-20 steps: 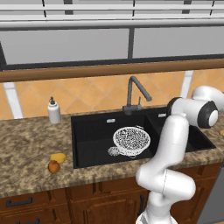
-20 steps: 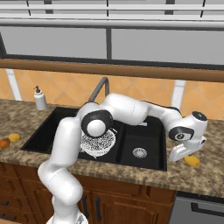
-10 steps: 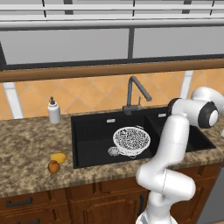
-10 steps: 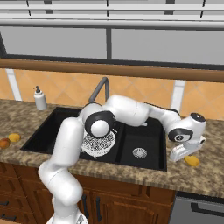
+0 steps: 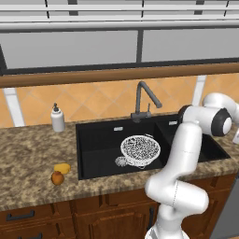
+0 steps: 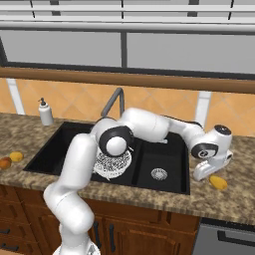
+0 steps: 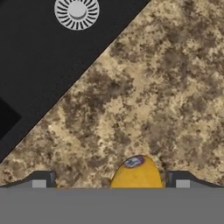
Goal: Put the colander in the sink, put the peach, mango, mango in the colander, and turn on the sink faucet and pour water over the colander.
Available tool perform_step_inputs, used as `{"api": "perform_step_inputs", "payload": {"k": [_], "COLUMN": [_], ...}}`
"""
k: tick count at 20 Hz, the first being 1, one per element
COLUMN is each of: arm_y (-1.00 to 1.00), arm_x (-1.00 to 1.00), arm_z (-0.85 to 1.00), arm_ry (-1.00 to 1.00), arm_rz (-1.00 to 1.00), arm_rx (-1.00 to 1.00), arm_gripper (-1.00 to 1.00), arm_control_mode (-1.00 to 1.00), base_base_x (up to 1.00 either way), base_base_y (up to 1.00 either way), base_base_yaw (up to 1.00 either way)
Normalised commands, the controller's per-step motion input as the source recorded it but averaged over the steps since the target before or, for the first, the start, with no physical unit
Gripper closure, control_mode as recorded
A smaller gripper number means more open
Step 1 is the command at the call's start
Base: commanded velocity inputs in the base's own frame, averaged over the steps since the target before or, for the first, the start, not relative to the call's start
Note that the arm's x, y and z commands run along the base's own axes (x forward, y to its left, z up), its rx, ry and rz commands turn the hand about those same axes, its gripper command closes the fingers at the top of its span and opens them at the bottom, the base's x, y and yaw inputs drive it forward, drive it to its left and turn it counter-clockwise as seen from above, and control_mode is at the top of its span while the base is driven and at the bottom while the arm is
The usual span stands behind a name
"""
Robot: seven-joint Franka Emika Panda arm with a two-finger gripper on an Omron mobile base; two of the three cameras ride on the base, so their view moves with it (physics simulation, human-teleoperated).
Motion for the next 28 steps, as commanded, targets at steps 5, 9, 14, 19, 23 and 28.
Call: {"api": "perform_step_inputs", "payload": {"k": [5,9,14,19,23,28], "arm_y": [-0.21,-0.29,-0.19,-0.02,0.0,0.0], "arm_x": [0.09,0.0,-0.02,-0.05,-0.09,-0.06], "arm_z": [-0.03,-0.02,-0.05,-0.15,-0.29,-0.24], "arm_ry": [0.0,0.0,0.0,0.02,0.0,0.0], "arm_rz": [0.0,0.0,0.0,0.0,0.0,0.0], "arm_rx": [-0.01,-0.01,-0.01,-0.02,-0.03,-0.02], "arm_gripper": [-1.0,-1.0,-1.0,-1.0,-1.0,-1.0], "arm_control_mode": [-1.0,-1.0,-1.0,-1.0,-1.0,-1.0], "base_base_x": [0.0,0.0,0.0,0.0,0.0,0.0], "base_base_y": [0.0,0.0,0.0,0.0,0.0,0.0], "base_base_yaw": [0.0,0.0,0.0,0.0,0.0,0.0]}}
